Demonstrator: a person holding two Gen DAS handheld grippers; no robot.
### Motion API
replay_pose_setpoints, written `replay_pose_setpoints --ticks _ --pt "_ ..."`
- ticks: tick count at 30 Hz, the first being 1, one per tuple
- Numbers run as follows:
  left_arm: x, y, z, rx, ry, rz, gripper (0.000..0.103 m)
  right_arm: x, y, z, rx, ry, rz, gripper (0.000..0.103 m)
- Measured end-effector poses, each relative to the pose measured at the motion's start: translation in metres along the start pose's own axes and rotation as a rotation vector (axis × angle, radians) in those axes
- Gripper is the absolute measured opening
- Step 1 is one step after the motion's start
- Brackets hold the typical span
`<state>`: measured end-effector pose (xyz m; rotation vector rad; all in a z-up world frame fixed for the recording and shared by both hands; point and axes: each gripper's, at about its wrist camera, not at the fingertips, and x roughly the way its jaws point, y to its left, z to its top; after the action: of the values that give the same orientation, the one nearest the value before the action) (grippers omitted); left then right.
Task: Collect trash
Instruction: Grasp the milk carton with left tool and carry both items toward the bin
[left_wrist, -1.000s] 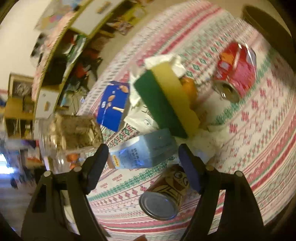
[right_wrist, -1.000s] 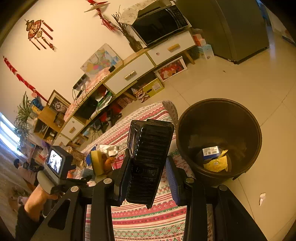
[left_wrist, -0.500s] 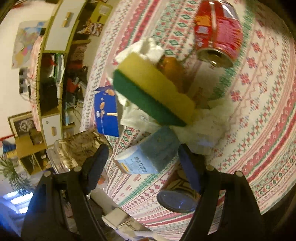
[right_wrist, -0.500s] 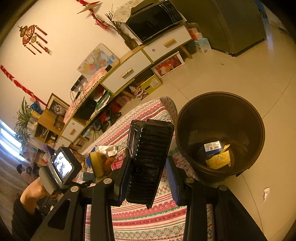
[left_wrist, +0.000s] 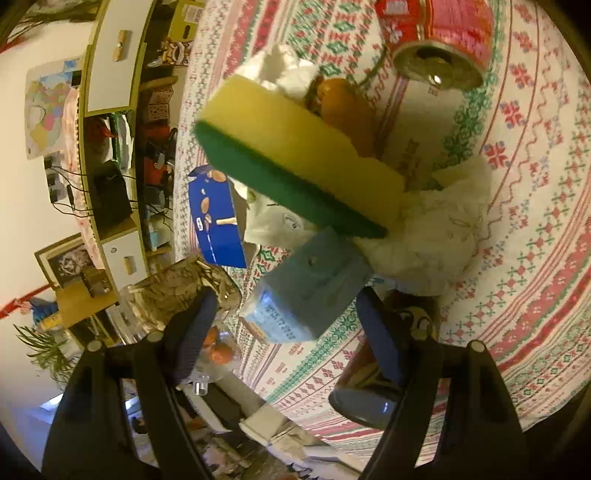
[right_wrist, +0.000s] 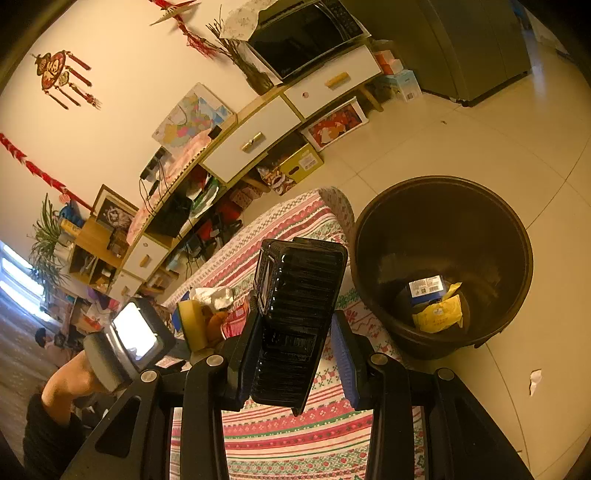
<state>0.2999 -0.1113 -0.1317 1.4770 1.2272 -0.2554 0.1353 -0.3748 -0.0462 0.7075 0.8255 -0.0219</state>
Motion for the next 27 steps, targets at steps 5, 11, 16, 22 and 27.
replay_pose_setpoints --ticks 5,11,16,22,27 --pt "0.007 -0.001 0.000 0.022 0.014 0.017 0.073 0.000 0.001 -0.002 -0.003 -0.003 0.000 0.038" --pt "-0.003 0.009 -0.007 -0.004 -0.035 0.021 0.050 -0.001 0.003 0.002 0.001 -0.005 0.001 0.038" --pt "-0.019 0.038 -0.020 -0.127 -0.114 -0.002 0.048 -0.004 0.002 0.001 -0.001 -0.011 -0.004 0.038" --pt "-0.042 0.074 -0.044 -0.319 -0.211 -0.037 0.047 -0.013 0.004 0.003 -0.011 -0.034 -0.001 0.038" --pt "-0.072 0.089 -0.063 -0.471 -0.317 -0.041 0.047 -0.023 0.004 0.004 -0.026 -0.071 -0.028 0.038"
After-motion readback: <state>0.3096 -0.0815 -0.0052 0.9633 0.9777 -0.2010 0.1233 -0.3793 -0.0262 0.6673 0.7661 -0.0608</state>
